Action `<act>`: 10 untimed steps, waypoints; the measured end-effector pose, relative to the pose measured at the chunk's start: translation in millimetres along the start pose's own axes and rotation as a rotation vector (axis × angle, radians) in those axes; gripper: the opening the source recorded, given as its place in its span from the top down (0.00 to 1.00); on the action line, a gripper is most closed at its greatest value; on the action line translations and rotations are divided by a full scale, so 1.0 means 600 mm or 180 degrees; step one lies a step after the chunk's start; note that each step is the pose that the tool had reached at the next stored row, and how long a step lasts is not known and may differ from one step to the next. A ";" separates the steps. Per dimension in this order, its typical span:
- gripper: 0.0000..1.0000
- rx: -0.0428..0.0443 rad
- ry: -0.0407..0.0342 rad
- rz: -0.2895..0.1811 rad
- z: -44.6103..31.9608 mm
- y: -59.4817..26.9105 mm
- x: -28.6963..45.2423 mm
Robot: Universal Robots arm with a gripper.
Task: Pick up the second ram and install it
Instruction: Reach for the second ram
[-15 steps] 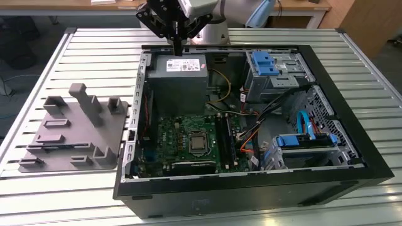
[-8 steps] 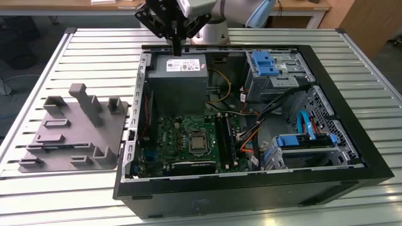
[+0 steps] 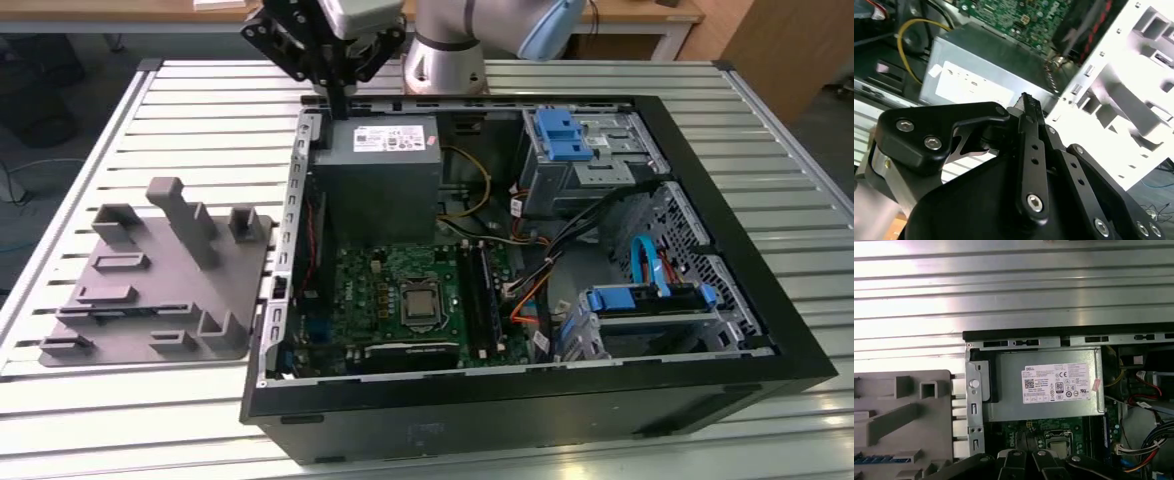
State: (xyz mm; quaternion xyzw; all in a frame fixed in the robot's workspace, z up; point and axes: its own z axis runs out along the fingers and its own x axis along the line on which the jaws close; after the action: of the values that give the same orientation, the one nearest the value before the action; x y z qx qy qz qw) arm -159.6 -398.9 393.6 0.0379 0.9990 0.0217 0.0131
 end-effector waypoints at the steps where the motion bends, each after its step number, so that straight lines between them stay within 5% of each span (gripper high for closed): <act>1: 0.90 0.0000 0.0000 -0.0001 0.000 -0.001 0.007; 10: 0.90 0.0000 0.0000 0.0000 0.000 -0.005 0.071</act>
State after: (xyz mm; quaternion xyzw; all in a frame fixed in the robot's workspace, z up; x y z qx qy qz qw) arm -202.3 -399.0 392.5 0.0379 0.9990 0.0217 0.0131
